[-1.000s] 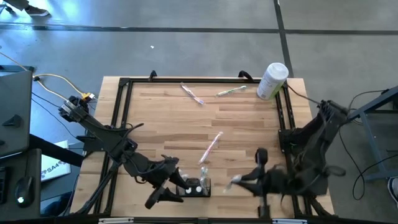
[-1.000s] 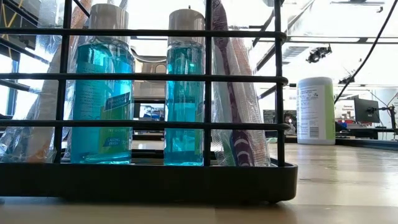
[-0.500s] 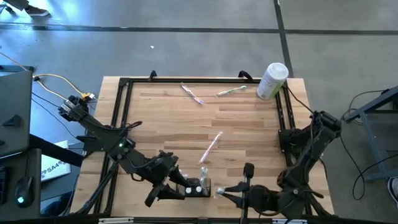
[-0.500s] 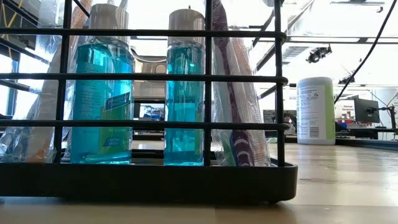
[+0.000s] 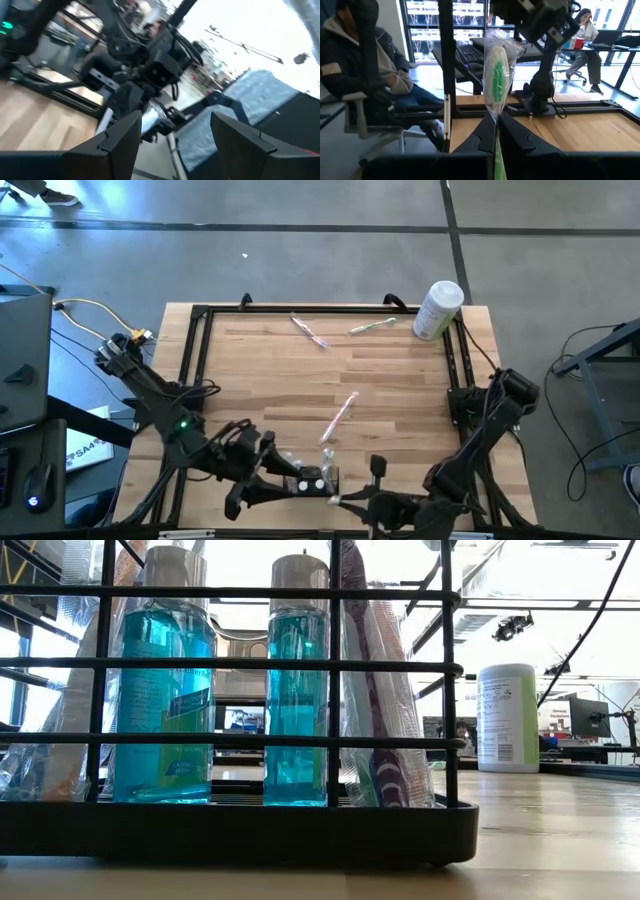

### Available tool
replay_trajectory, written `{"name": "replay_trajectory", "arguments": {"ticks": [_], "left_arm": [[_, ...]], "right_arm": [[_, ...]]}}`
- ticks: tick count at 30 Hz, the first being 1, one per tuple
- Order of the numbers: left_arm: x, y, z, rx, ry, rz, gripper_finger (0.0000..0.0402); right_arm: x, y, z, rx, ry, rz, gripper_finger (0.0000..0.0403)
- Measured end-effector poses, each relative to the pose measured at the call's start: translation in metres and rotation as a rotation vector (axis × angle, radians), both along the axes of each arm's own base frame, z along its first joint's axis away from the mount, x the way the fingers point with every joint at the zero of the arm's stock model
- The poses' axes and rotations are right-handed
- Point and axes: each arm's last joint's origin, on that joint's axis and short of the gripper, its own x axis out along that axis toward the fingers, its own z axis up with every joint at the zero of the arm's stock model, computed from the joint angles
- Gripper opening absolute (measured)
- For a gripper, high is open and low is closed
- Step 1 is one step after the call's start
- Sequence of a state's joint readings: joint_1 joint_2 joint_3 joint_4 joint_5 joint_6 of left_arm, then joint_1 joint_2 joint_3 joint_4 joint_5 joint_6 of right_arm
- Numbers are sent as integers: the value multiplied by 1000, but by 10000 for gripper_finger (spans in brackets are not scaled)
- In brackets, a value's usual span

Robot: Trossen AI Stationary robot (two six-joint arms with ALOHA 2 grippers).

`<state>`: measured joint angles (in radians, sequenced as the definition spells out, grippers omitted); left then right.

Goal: Pick & Place toothbrushing station
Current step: Put the bottom green toothbrush into the black wire organizer

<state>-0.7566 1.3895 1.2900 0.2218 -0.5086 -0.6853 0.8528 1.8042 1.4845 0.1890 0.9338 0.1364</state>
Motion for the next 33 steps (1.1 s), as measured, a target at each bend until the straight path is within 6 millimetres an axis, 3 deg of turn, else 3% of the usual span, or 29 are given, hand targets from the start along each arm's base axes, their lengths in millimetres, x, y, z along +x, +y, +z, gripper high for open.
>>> {"name": "replay_trajectory", "arguments": {"ticks": [3,12,23,33], "left_arm": [[-6,-5,-1,9,11,67,235],[-19,-14,-3,73,23,201,235],[-19,-13,-1,98,17,206,235],[-20,-12,0,145,6,211,235]], "right_arm": [[0,0,-5,3,-4,0,3],[2,-15,-47,72,-65,9,4],[20,-37,-60,47,26,-65,4],[23,-40,-65,74,42,-103,4]]}}
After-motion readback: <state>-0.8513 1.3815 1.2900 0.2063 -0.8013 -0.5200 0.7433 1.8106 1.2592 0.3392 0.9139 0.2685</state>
